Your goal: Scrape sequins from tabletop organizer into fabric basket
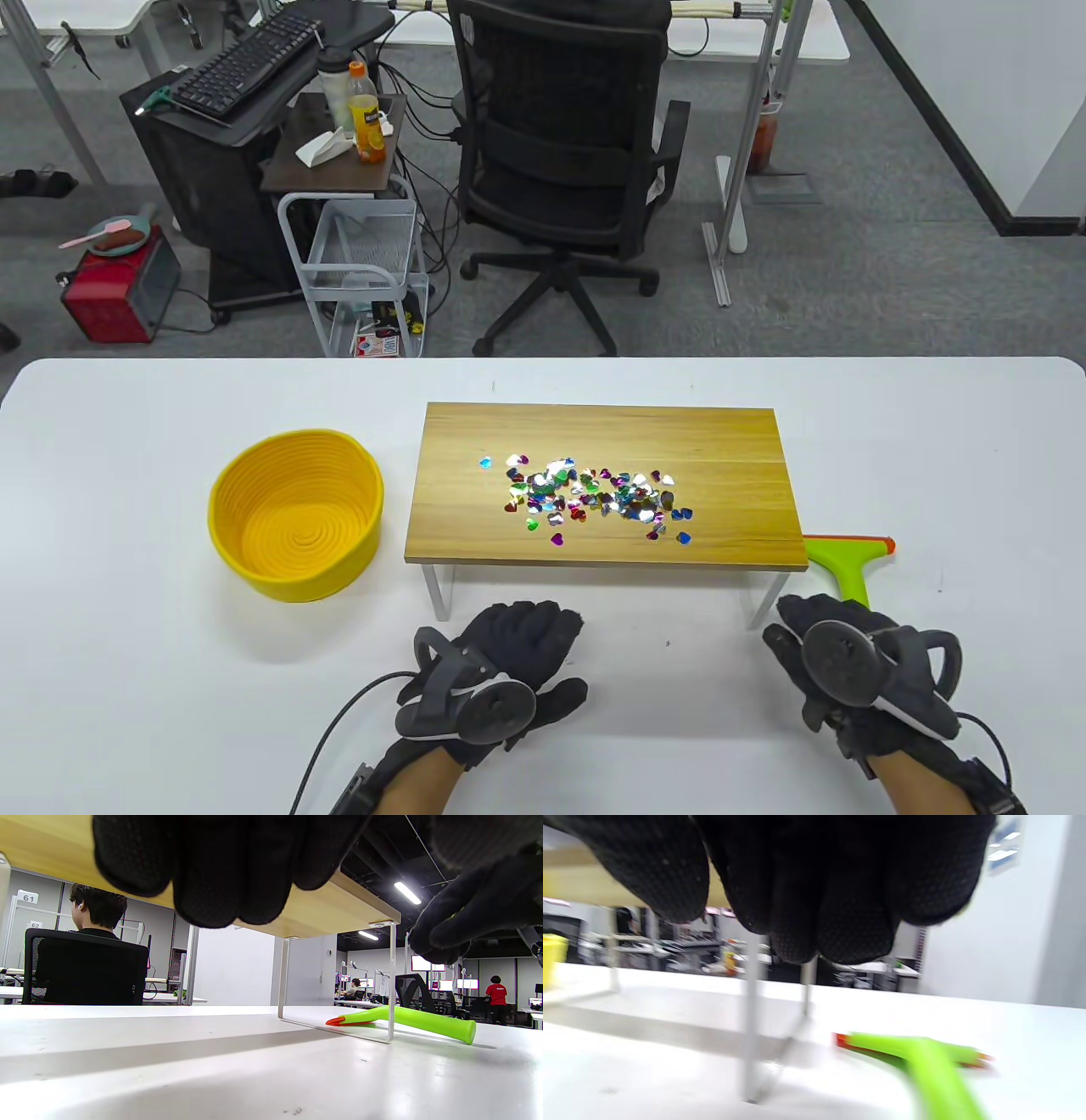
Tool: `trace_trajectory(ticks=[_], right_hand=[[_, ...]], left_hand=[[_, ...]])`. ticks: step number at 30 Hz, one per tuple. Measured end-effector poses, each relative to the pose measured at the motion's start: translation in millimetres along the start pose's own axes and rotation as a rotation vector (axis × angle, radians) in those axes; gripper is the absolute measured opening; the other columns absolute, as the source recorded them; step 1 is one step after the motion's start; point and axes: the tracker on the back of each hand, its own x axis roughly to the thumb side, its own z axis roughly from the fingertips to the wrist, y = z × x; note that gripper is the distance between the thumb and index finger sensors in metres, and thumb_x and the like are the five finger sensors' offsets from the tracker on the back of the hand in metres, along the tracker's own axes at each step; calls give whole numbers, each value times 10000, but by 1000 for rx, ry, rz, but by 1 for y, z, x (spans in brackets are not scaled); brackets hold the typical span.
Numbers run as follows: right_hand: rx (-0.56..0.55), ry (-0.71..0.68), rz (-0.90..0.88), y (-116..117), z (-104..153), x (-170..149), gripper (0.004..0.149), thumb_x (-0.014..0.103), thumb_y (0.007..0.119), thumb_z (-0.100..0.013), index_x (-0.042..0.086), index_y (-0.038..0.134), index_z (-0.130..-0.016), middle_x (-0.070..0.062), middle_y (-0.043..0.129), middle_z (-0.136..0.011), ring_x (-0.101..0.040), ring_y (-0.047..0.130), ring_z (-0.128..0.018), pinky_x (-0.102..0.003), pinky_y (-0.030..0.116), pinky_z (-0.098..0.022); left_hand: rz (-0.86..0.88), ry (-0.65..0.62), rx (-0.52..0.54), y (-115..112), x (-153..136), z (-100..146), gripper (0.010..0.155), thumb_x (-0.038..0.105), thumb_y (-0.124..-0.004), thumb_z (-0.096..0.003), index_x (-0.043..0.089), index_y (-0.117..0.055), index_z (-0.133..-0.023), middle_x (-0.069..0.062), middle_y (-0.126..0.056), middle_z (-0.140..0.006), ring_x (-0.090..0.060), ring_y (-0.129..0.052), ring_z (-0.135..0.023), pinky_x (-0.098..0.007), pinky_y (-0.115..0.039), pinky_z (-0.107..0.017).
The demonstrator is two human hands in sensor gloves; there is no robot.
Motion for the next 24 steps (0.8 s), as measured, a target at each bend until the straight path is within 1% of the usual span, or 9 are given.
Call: trace_trajectory(ticks=[3,6,9,11,13,16,19,24], right_hand=[[41,132,55,8,-10,-24,519,505,871,-545,140,841,-912,-160,970,-815,-388,997,-637,-523,828,-496],[99,264,79,25,-24,-42,599,543,865,-538,113,804,-950,-179,947,-837,-402,987,-641,-531,821,-492],[210,373,120,45,-36,-53,696,604,845,-524,90,757,-985,-184,923,-859,-390,995,-621,-512,834,-474],[259,418,118,56,-42,-57,750,637,832,-514,73,734,-998,-187,920,-854,-382,1004,-594,-498,843,-453],[287,455,129,63,-46,-59,775,648,831,-509,60,723,-1001,-185,924,-842,-368,1015,-567,-482,854,-431],[336,511,134,76,-54,-65,789,651,840,-501,47,723,-994,-172,937,-814,-341,1028,-524,-456,865,-400],[362,538,130,84,-58,-69,759,630,856,-503,41,750,-970,-151,958,-769,-316,1036,-477,-434,871,-371],[404,560,82,95,-61,-74,708,607,869,-510,53,780,-942,-126,965,-745,-298,1032,-459,-424,870,-359]], left_hand=[[-4,-1,-2,0,-1,0,754,716,-688,-405,187,-709,-942,-141,-874,-926,-379,-935,-733,-579,-797,-551],[-2,3,-1,1,-3,1,752,716,-689,-405,186,-715,-938,-144,-881,-918,-381,-939,-724,-579,-801,-545],[-3,2,-4,1,-4,2,753,717,-688,-404,185,-715,-937,-143,-882,-917,-380,-941,-722,-578,-803,-543],[-3,0,-6,1,-4,2,753,716,-687,-405,184,-715,-938,-144,-883,-916,-381,-942,-721,-578,-802,-543],[-3,-1,-8,1,-4,2,753,716,-688,-405,184,-717,-937,-143,-884,-914,-380,-942,-721,-578,-803,-541],[-2,-2,-15,1,-3,2,754,717,-687,-405,183,-717,-936,-146,-885,-914,-380,-944,-717,-579,-804,-540],[-4,-5,-18,1,-3,2,753,717,-686,-405,184,-718,-936,-142,-888,-910,-380,-945,-716,-578,-805,-539],[-5,-5,-17,0,-2,2,754,716,-686,-404,183,-716,-937,-142,-886,-912,-380,-945,-717,-578,-805,-539]])
